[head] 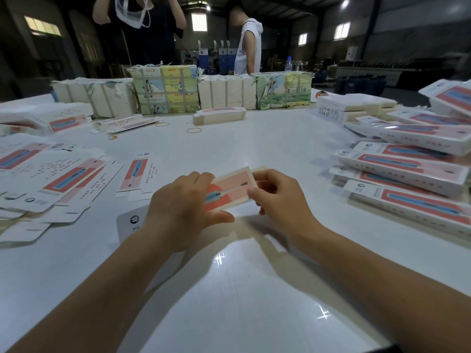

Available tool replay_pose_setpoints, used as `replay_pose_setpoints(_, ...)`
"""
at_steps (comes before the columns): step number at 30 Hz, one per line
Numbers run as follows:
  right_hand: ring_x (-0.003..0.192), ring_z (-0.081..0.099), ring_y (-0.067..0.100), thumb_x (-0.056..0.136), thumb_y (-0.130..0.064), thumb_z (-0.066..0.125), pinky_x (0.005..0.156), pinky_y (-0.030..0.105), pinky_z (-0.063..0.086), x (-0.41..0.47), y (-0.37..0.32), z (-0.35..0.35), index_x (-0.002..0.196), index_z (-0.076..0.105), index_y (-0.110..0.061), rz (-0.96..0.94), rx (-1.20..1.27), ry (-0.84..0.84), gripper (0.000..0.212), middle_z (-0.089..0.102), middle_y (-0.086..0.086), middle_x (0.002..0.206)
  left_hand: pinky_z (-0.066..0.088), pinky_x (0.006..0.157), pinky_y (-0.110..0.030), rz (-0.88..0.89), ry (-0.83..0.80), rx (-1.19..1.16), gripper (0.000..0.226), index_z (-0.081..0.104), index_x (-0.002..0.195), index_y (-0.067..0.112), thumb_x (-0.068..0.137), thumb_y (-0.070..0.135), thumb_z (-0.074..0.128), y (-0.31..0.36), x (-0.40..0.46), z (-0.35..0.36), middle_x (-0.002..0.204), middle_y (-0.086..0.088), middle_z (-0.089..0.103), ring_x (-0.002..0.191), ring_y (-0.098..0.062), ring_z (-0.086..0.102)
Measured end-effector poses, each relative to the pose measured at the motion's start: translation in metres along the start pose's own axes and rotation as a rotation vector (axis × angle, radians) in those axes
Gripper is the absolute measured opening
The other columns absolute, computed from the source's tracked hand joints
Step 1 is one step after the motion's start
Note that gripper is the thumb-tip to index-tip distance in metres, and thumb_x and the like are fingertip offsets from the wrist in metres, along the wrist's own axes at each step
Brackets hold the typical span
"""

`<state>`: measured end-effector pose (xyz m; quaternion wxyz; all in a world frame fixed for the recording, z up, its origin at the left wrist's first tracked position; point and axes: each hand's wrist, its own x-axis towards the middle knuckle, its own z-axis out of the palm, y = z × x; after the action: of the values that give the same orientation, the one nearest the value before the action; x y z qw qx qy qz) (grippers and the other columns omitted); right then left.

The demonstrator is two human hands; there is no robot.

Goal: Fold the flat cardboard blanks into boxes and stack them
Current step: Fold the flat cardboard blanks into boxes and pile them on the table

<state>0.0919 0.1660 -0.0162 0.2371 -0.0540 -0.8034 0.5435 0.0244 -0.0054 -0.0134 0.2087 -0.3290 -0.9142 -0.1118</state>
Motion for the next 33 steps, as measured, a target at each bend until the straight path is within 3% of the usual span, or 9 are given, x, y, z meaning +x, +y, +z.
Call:
replay_pose_setpoints(7, 0.069, 0.054, 0.006, 0.085, -0.003, 0.052, 0.066, 0.026, 0.044, 0.001, 0.000, 0.003, 0.091, 0.068, -0.013, 0.011, -0.029, -0.037, 0.020, 0.066, 0.000, 0.087, 0.036, 0.055, -0.020, 0.006, -0.006, 0.052, 0.085, 0.049, 0.122, 0.022, 0.062, 0.079, 0.032, 0.008, 0.001, 0.003, 0.109, 0.003, 0.060, 0.077, -0.009, 0.045)
replay_pose_setpoints(10, 0.091, 0.051, 0.003, 0.084, -0.019, 0.064, 0.082, 0.021, 0.040, 0.007, 0.003, -0.003, 0.103, 0.066, -0.020, -0.064, -0.259, 0.024, 0.019, 0.053, -0.005, 0.102, 0.033, 0.053, -0.017, -0.013, -0.011, 0.027, 0.080, 0.048, 0.120, 0.023, 0.064, 0.078, 0.032, 0.004, 0.000, 0.001, 0.108, 0.005, 0.059, 0.077, -0.009, 0.047)
replay_pose_setpoints(14, 0.138, 0.021, 0.019, 0.069, -0.031, 0.083, 0.113, 0.036, 0.023, 0.018, 0.008, -0.016, 0.149, 0.012, -0.034, 0.060, -0.154, 0.078, 0.107, 0.018, -0.003, 0.150, 0.041, 0.057, -0.020, -0.035, -0.027, -0.038, 0.078, 0.049, 0.120, 0.023, 0.065, 0.076, 0.035, 0.000, 0.000, -0.002, 0.108, 0.005, 0.059, 0.079, -0.010, 0.049)
replay_pose_setpoints(17, 0.121, 0.051, 0.035, 0.059, -0.001, 0.082, 0.094, 0.048, 0.048, 0.024, 0.006, -0.015, 0.149, -0.004, -0.041, 0.395, 0.440, -0.055, 0.130, 0.034, 0.015, 0.146, 0.048, 0.065, -0.027, -0.032, -0.013, -0.081, 0.070, 0.050, 0.122, 0.023, 0.072, 0.072, 0.049, 0.005, -0.002, -0.004, 0.111, 0.004, 0.060, 0.079, -0.011, 0.048)
replay_pose_setpoints(20, 0.088, 0.070, 0.032, 0.058, 0.011, 0.069, 0.071, 0.040, 0.060, 0.025, 0.006, -0.016, 0.144, 0.031, -0.010, 0.518, 0.853, -0.228, 0.096, 0.064, 0.020, 0.109, 0.051, 0.071, -0.031, -0.013, -0.021, -0.114, 0.067, 0.048, 0.126, 0.023, 0.076, 0.066, 0.056, 0.007, -0.003, -0.004, 0.115, 0.005, 0.058, 0.085, -0.012, 0.050)
replay_pose_setpoints(23, 0.078, 0.071, 0.027, 0.077, 0.015, 0.057, 0.070, 0.034, 0.060, 0.021, 0.005, -0.015, 0.096, 0.064, 0.001, 0.416, 0.696, -0.224, 0.024, 0.069, 0.016, 0.088, 0.047, 0.071, -0.028, 0.007, -0.061, -0.079, 0.069, 0.044, 0.130, 0.023, 0.077, 0.067, 0.053, 0.007, -0.001, -0.004, 0.116, 0.005, 0.056, 0.088, -0.012, 0.049)
replay_pose_setpoints(28, 0.073, 0.058, 0.018, 0.096, -0.010, 0.038, 0.062, 0.023, 0.045, 0.003, 0.005, 0.004, 0.089, 0.052, -0.014, -0.159, -0.432, -0.075, 0.016, 0.062, 0.004, 0.082, 0.039, 0.064, -0.023, 0.022, -0.008, 0.085, 0.069, 0.042, 0.127, 0.021, 0.079, 0.070, 0.046, 0.015, -0.001, 0.001, 0.115, 0.003, 0.057, 0.085, -0.011, 0.047)
replay_pose_setpoints(30, 0.072, 0.056, 0.013, 0.099, -0.018, 0.037, 0.063, 0.024, 0.045, -0.001, 0.007, 0.008, 0.089, 0.046, -0.016, -0.147, -0.415, -0.089, 0.014, 0.060, 0.001, 0.081, 0.038, 0.064, -0.023, 0.021, 0.012, 0.127, 0.067, 0.042, 0.124, 0.021, 0.079, 0.071, 0.045, 0.018, -0.002, 0.004, 0.113, 0.003, 0.057, 0.089, -0.014, 0.052)
replay_pose_setpoints(33, 0.073, 0.056, 0.014, 0.100, -0.021, 0.040, 0.070, 0.022, 0.047, 0.001, 0.001, 0.007, 0.082, 0.054, -0.006, 0.065, 0.084, -0.132, 0.027, 0.060, 0.003, 0.075, 0.040, 0.063, -0.024, 0.006, 0.048, 0.124, 0.064, 0.044, 0.121, 0.021, 0.080, 0.069, 0.047, 0.016, -0.002, 0.005, 0.110, 0.002, 0.057, 0.089, -0.015, 0.052)
